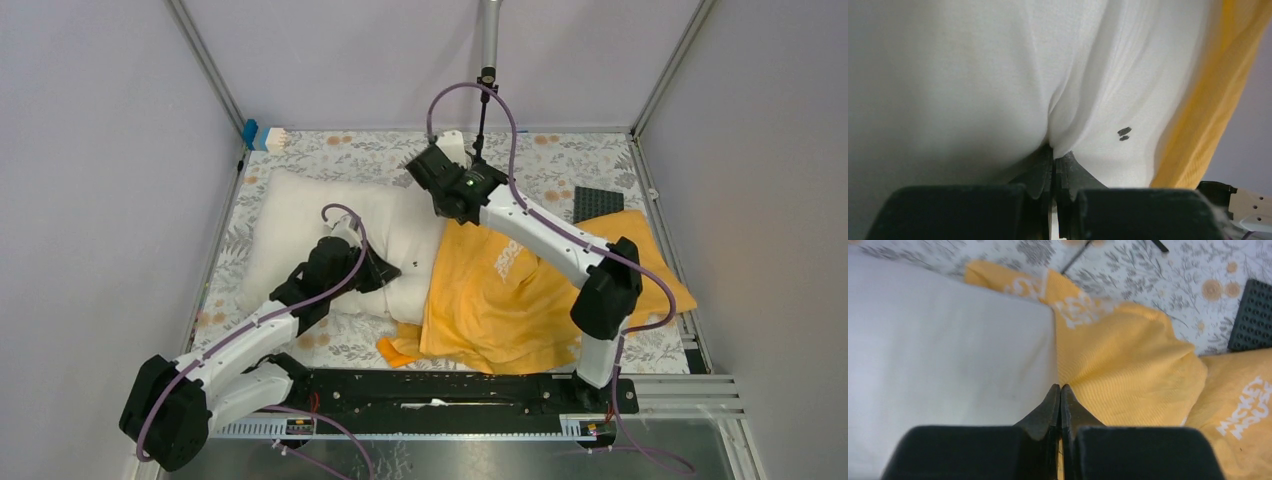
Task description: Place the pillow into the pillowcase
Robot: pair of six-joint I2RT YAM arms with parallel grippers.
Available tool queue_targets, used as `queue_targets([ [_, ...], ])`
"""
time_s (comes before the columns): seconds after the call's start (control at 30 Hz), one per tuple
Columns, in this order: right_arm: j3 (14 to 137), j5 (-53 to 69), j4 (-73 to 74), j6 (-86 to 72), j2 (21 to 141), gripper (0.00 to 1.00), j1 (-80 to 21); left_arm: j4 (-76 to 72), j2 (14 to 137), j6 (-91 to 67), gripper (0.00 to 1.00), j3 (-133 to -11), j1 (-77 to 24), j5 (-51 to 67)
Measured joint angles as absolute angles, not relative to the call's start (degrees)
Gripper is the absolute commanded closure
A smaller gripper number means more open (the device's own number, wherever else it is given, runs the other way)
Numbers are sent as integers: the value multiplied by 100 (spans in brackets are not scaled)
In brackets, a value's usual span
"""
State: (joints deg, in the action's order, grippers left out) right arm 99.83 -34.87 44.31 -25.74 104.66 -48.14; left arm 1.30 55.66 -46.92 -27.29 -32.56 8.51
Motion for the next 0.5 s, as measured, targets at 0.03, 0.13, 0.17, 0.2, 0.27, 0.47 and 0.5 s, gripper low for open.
queue_targets([
  [0.03, 10263, -3483, 4506, -2550, 10573, 100, -4840, 132, 5594, -4663, 100, -2742, -3277, 847],
  [0.13, 11568, -3459, 4845, -2475, 11002, 100, -5024, 167, 5795, -4534, 100, -2832, -3520, 753],
  [0.17, 11889, -3435, 4917, -2456, 11102, 100, -5096, 167, 5902, -4501, 100, -2858, -3649, 705],
  [0.2, 12285, -3395, 5019, -2440, 11225, 100, -5190, 156, 5992, -4495, 100, -2873, -3754, 696],
  [0.27, 12785, -3323, 5094, -2434, 11384, 100, -5352, 78, 6243, -4504, 100, -2880, -3964, 698],
  [0.47, 12512, -3153, 4814, -2502, 11601, 97, -5384, 12, 6381, -4644, 100, -3000, -4066, 687],
  [0.5, 12199, -3120, 4659, -2528, 11592, 91, -5349, 27, 6381, -4687, 100, -3063, -4066, 687],
])
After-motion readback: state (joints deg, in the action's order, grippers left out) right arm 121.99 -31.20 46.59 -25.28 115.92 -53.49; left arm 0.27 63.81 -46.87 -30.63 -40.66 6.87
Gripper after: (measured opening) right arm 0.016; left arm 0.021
